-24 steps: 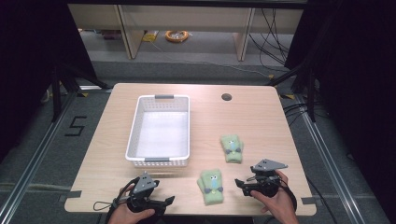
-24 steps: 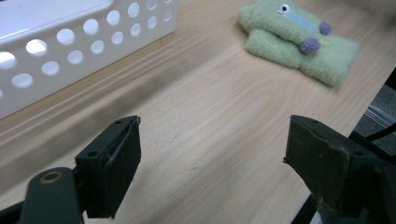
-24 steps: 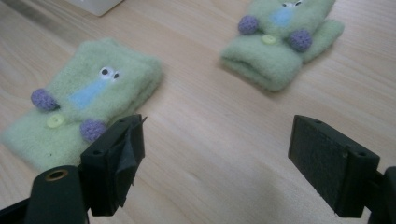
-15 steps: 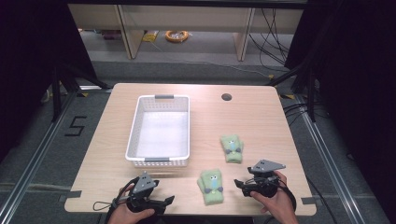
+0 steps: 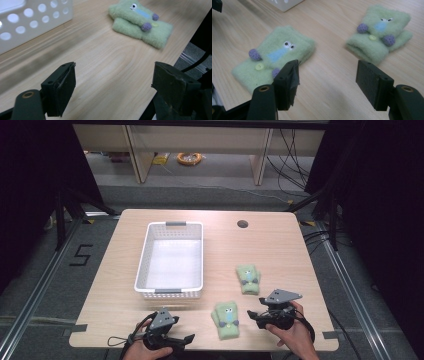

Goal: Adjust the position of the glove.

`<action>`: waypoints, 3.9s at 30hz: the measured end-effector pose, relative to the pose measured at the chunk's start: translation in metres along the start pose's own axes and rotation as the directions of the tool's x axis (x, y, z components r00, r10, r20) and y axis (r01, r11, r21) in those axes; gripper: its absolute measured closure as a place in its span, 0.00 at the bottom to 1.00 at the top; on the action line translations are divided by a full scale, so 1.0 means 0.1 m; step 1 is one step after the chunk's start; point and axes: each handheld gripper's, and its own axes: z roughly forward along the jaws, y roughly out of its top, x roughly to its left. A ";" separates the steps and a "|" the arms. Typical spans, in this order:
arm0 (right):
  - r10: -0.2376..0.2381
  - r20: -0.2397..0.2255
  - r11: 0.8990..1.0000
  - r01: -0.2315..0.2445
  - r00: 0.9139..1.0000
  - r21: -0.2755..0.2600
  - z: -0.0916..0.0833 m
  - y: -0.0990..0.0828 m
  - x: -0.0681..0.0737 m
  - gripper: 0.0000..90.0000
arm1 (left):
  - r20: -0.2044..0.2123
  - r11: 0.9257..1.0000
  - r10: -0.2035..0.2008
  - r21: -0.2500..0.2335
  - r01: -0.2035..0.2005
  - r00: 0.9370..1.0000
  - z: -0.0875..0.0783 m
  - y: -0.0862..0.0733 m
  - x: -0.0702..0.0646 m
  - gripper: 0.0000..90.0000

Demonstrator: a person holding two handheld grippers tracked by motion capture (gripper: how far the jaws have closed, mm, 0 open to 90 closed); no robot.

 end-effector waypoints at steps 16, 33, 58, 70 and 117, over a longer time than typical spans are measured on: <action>-0.063 -0.039 0.998 0.063 0.997 -0.007 0.04 0.11 0.03 0.44 | 0.011 1.000 0.005 0.005 -0.005 1.000 0.13 0.11 -0.11 0.20; -0.095 -0.142 0.994 0.101 0.985 0.039 0.33 0.42 0.03 0.53 | 0.100 0.998 0.066 0.011 -0.068 0.993 0.35 0.32 -0.45 0.36; -0.025 -0.173 0.980 0.058 0.985 0.191 0.70 0.40 0.06 0.66 | 0.081 0.963 0.234 0.116 -0.242 0.969 0.79 0.43 -0.56 0.64; 0.028 -0.224 0.989 0.005 0.974 0.145 0.59 0.35 -0.01 0.88 | 0.088 0.970 0.216 0.097 -0.224 0.973 0.73 0.44 -0.51 0.93; 0.110 0.070 0.989 -0.116 0.991 0.088 0.27 0.51 -0.50 0.40 | 0.097 0.996 0.091 -0.001 -0.091 0.991 0.43 0.58 -0.36 0.36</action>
